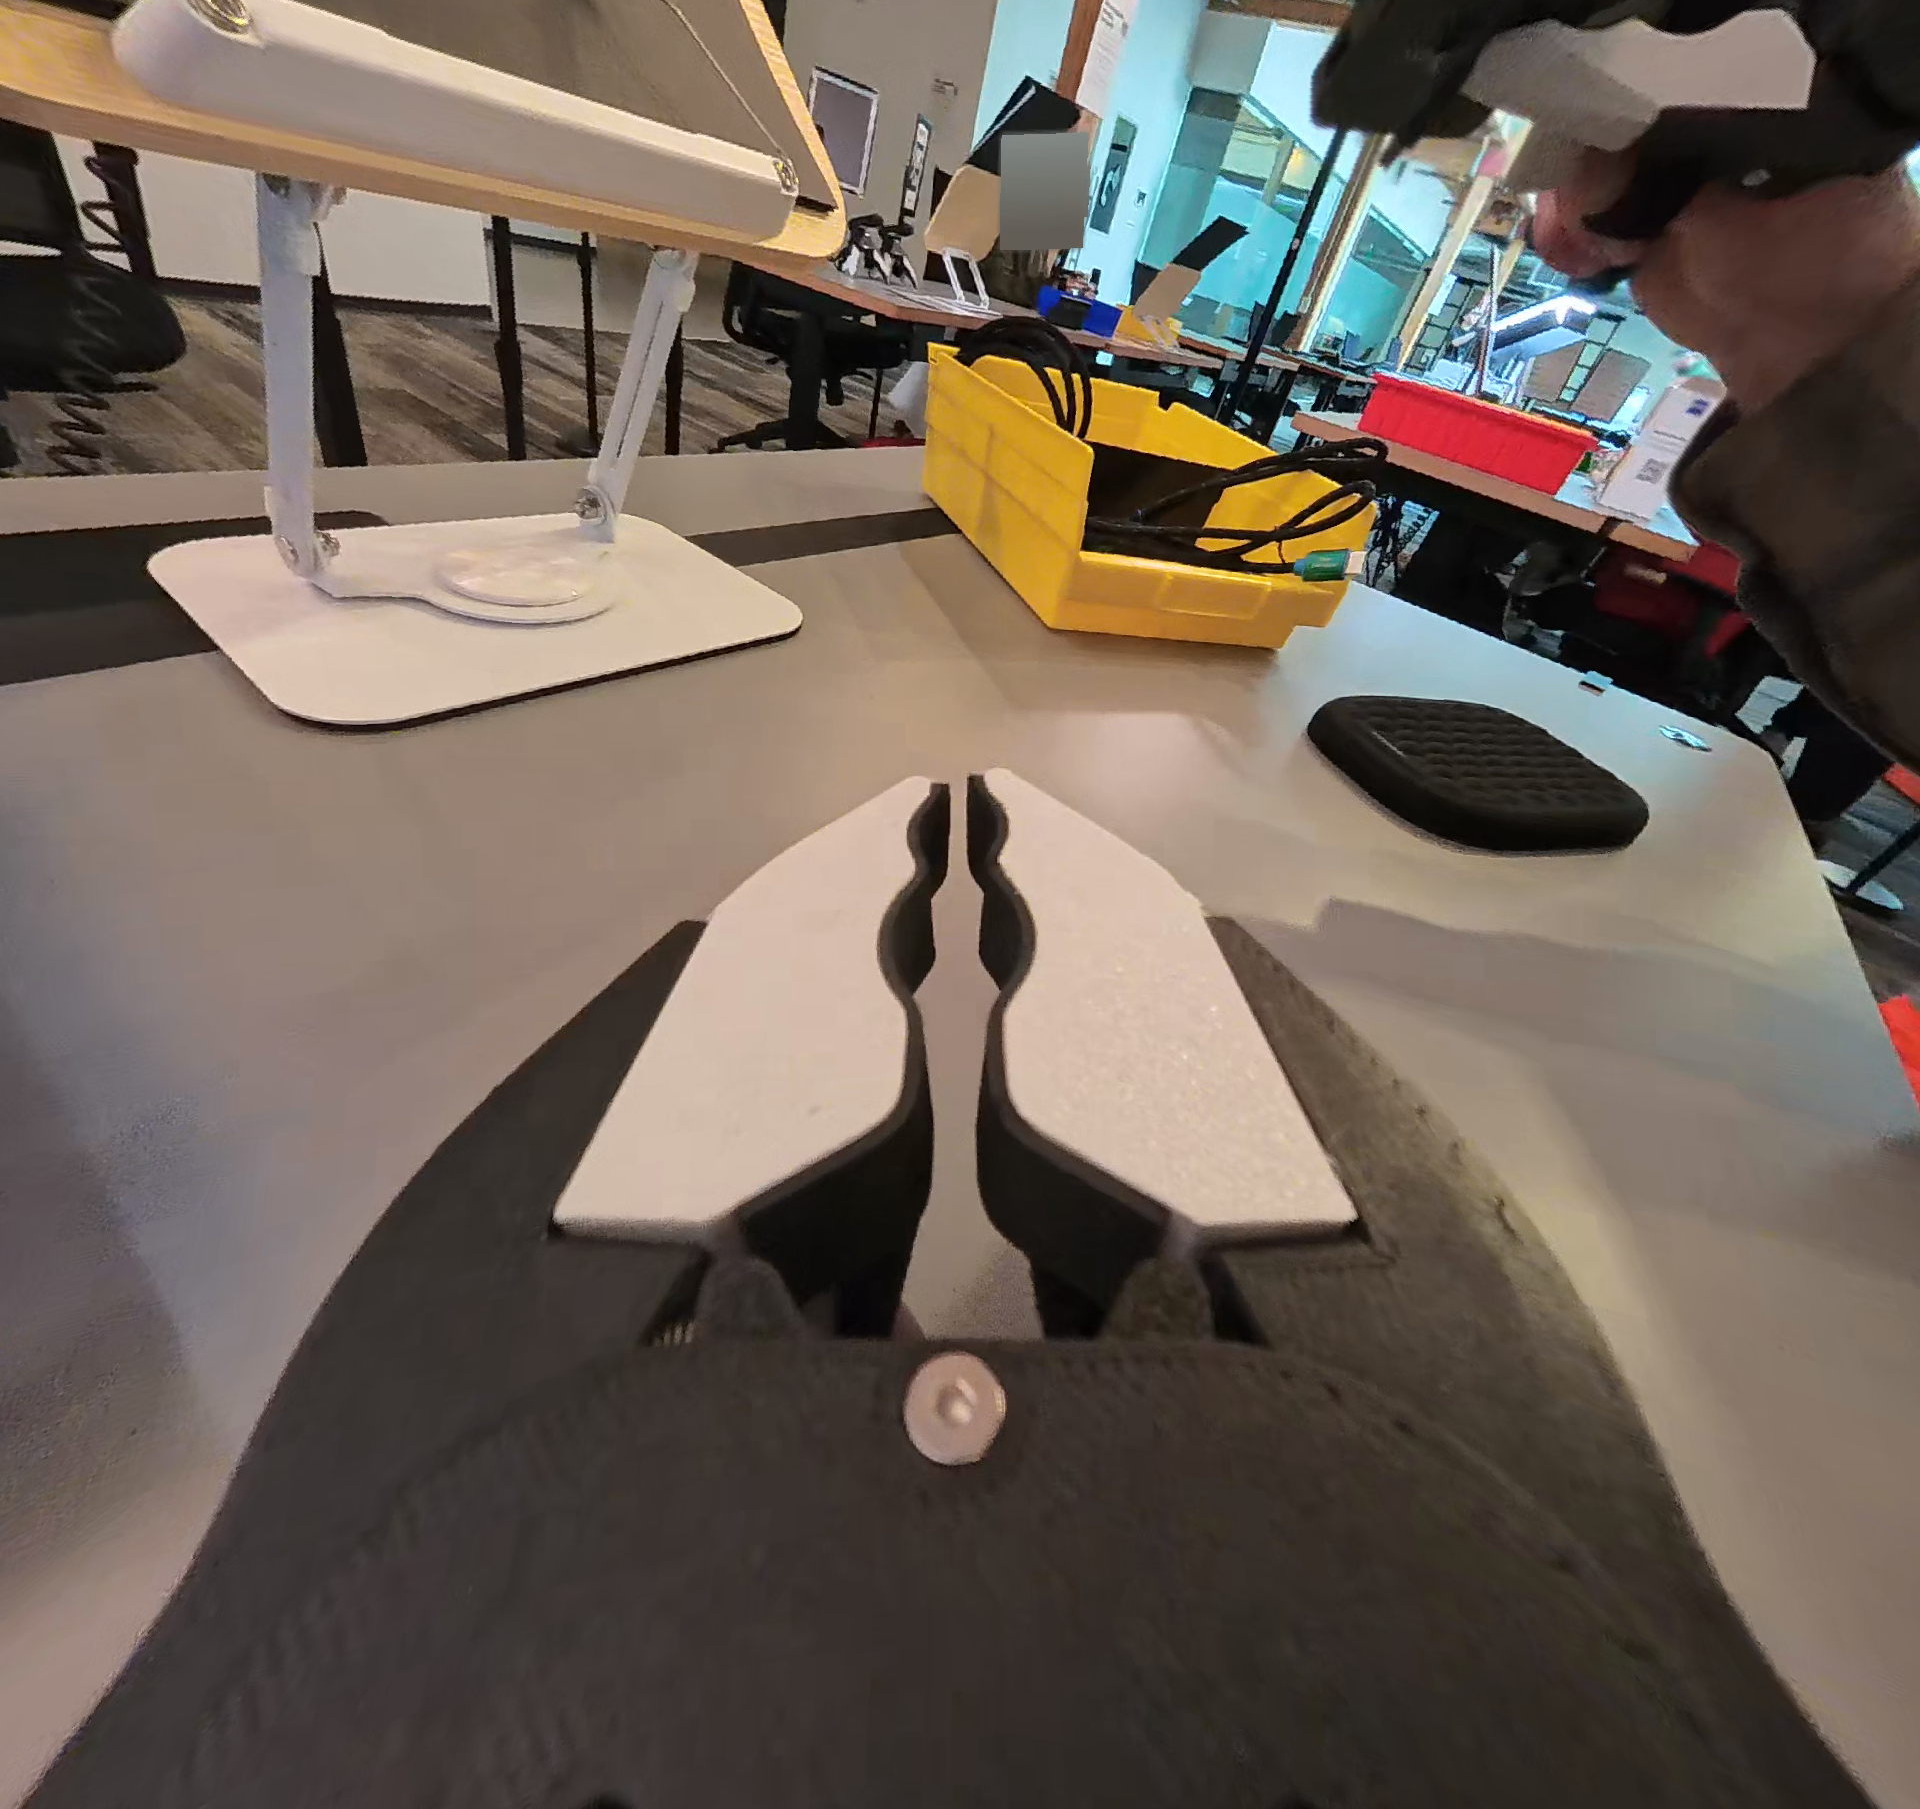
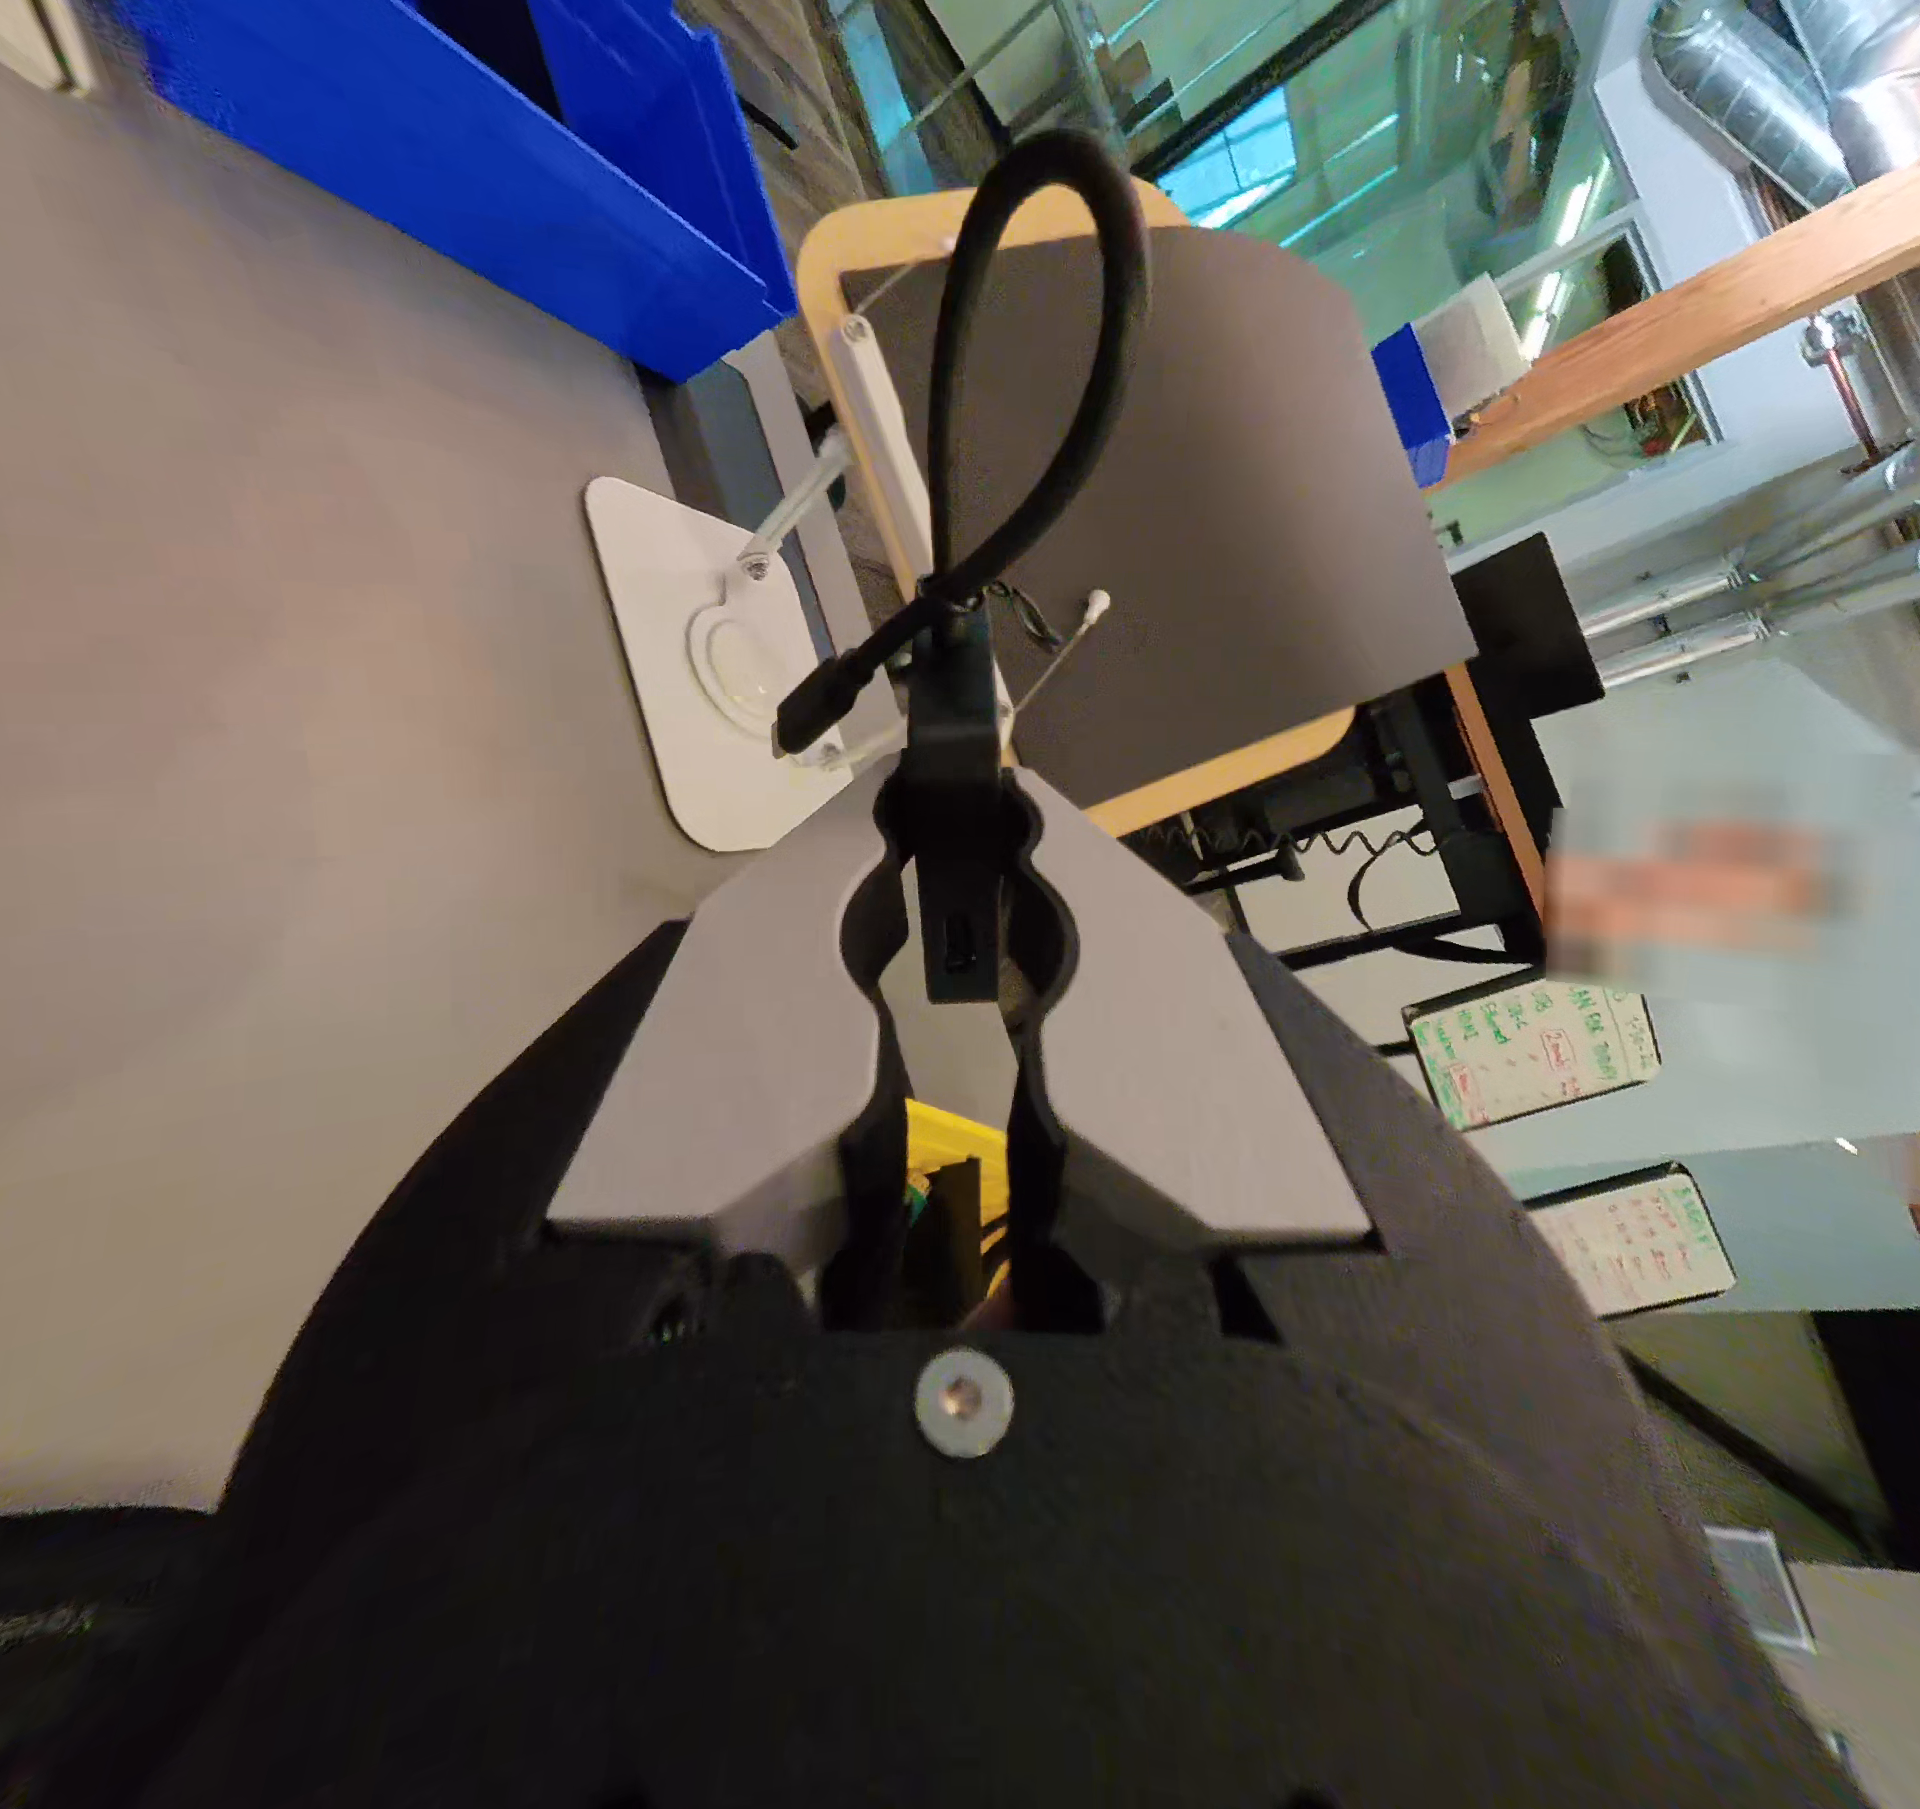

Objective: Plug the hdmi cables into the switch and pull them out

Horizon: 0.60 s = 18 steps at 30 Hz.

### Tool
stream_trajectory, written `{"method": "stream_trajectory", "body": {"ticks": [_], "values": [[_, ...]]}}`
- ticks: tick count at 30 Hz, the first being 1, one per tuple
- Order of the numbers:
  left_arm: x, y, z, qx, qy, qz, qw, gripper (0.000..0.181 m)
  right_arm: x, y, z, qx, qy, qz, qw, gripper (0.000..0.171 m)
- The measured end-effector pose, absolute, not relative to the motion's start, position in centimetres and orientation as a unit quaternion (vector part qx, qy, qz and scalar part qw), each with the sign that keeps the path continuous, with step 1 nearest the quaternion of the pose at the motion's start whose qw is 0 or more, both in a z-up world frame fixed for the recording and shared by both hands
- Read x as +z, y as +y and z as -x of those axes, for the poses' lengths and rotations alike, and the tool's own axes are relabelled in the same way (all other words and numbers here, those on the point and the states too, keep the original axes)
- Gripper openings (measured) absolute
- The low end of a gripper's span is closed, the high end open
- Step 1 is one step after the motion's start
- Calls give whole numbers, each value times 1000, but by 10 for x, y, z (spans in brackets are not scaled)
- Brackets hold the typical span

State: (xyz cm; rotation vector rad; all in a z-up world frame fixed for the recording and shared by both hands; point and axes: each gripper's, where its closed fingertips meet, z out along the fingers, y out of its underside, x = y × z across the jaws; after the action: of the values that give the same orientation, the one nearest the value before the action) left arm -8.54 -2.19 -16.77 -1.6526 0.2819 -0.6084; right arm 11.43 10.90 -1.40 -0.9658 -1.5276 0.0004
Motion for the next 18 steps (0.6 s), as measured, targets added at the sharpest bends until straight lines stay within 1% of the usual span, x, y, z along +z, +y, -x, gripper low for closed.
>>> {"method": "stream_trajectory", "body": {"ticks": [7,11,15,18], "values": [[-167,-21,86,-258,122,720,632,4,7,200,-164,-27,-590,514,622,11],[-167,-20,88,-263,114,719,633,4,9,261,-201,15,-518,604,605,11],[-167,-19,90,-270,106,717,634,5,-4,318,-230,59,-440,681,583,11],[-167,-18,92,-276,100,717,633,5,-30,356,-255,49,-399,735,546,10]]}}
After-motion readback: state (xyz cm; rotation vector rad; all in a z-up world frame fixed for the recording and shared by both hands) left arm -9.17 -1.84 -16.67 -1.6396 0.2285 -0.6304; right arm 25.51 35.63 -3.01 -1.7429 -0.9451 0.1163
